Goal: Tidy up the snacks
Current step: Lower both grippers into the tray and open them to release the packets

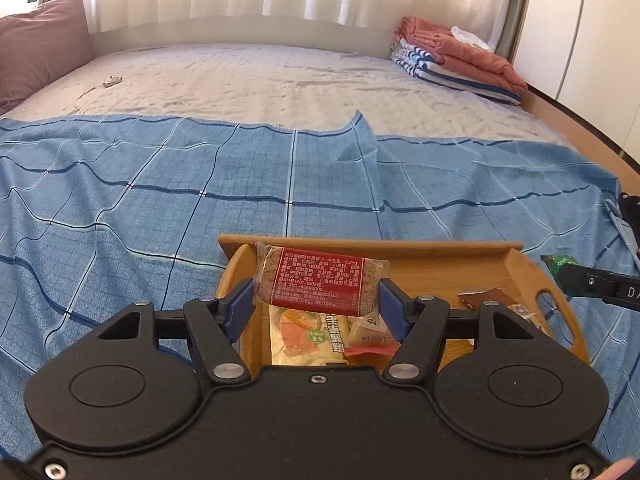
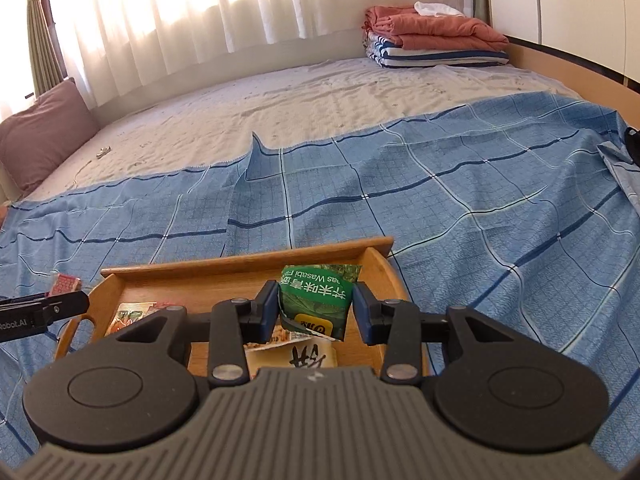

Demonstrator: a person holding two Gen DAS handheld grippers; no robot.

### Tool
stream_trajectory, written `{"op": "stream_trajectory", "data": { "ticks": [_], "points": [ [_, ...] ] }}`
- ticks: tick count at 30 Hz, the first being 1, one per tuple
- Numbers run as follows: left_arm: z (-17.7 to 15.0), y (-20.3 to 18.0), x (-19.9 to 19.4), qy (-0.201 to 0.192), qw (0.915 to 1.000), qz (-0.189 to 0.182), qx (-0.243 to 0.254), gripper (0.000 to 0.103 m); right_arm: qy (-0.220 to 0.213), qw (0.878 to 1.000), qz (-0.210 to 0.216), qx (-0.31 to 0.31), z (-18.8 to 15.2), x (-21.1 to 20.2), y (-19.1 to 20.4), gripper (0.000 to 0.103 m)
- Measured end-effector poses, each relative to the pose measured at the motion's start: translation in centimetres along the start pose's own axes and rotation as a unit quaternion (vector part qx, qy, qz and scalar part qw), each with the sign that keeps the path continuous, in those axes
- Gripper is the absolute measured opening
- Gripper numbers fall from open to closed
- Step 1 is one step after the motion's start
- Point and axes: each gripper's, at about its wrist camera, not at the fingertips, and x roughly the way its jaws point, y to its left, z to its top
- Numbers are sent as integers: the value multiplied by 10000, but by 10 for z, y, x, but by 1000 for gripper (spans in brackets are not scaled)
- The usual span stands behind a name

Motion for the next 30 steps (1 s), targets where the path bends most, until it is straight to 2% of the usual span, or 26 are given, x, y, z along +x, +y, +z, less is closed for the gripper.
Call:
{"op": "stream_trajectory", "data": {
  "ticks": [3,12,30],
  "points": [
    [1,3,22,121,9998,160,-73,64,128,9998,19,-161,5,20,12,44],
    [-2,1,61,280,9993,250,-61,64,464,9977,6,-496,8,70,40,44],
    [-10,0,85,353,9991,242,-1,64,642,9955,-16,-693,-2,100,51,45]
  ]
}}
